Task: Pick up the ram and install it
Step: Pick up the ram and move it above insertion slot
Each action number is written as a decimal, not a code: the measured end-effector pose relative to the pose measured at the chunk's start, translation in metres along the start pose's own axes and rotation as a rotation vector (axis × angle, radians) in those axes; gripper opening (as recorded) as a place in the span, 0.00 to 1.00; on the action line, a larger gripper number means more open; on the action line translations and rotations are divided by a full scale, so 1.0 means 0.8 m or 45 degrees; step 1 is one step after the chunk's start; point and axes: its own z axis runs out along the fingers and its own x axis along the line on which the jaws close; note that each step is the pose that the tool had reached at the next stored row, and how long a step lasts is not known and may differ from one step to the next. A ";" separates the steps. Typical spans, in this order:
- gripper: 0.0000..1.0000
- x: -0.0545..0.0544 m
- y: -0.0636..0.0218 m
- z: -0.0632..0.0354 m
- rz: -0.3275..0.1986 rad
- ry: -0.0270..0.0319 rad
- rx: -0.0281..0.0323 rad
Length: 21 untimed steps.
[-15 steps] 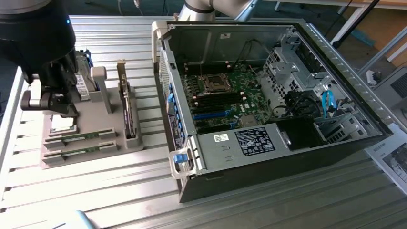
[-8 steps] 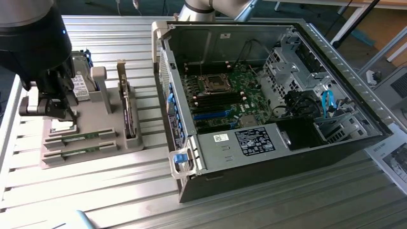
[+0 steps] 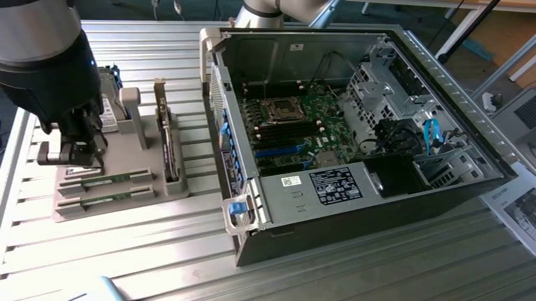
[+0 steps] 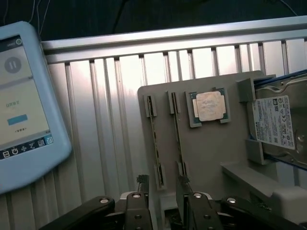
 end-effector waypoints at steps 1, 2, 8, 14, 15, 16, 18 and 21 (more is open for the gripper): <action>0.36 0.000 0.000 0.003 0.000 -0.0001 0.0001; 0.36 0.000 0.000 0.006 -0.001 0.0000 0.0001; 0.36 0.001 0.001 0.030 -0.006 -0.0001 0.0000; 0.36 0.002 0.004 0.048 -0.011 0.0002 -0.0002; 0.36 0.002 0.006 0.054 -0.012 0.0002 -0.0002; 0.36 0.002 0.006 0.058 -0.012 0.0002 -0.0002; 0.36 0.002 0.007 0.067 -0.015 0.0003 -0.0005; 0.36 0.003 0.007 0.078 -0.021 0.0006 -0.0018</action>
